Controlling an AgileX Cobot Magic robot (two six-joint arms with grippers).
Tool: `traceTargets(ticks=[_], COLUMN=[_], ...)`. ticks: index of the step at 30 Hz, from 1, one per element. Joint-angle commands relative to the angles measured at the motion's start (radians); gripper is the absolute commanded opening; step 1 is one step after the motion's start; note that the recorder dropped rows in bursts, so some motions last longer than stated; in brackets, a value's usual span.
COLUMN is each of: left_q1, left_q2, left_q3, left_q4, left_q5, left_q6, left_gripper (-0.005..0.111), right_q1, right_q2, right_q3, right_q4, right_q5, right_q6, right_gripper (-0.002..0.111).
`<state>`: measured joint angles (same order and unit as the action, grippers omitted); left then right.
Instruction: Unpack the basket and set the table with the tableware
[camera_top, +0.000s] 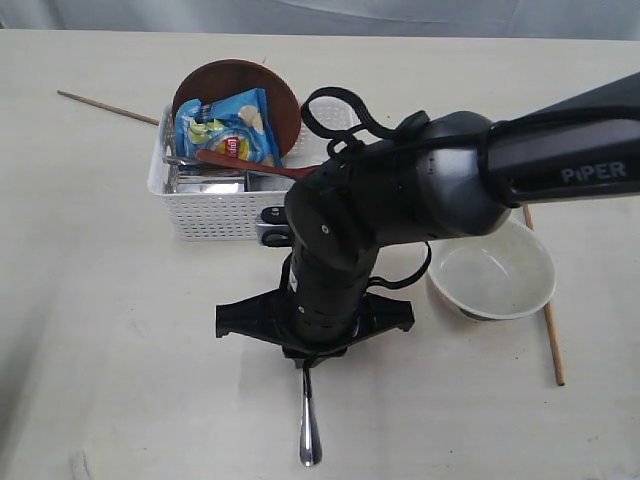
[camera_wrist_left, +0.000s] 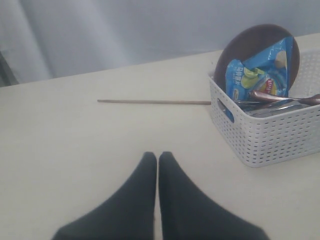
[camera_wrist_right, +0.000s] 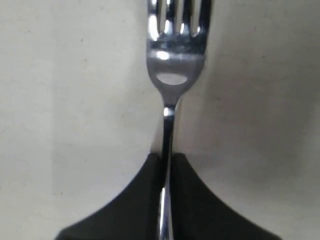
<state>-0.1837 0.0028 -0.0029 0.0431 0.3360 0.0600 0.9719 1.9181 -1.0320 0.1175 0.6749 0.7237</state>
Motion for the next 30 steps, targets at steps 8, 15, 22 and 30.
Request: traceTargets(ticks=[8, 15, 22, 30], left_q1=[0.006, 0.006, 0.006, 0.006], left_q2=[-0.003, -0.003, -0.003, -0.003], left_q3=[0.003, 0.003, 0.003, 0.003], left_q4=[0.004, 0.004, 0.004, 0.004], left_q5=[-0.007, -0.007, -0.007, -0.007], left_q6=[-0.005, -0.005, -0.005, -0.005], left_gripper=[0.001, 0.001, 0.001, 0.001], right_q1=[-0.063, -0.063, -0.062, -0.061], right_q2=[0.003, 0.004, -0.028, -0.121], right_q3=[-0.027, -0.027, -0.125, -0.407], right_q4=[-0.065, -0.030, -0.037, -0.158], right_q5=[0.007, 0.004, 0.124, 0.226], right_q6=[-0.001, -0.045, -0.114, -0.164], right_gripper=[0.000, 0.042, 0.059, 0.046])
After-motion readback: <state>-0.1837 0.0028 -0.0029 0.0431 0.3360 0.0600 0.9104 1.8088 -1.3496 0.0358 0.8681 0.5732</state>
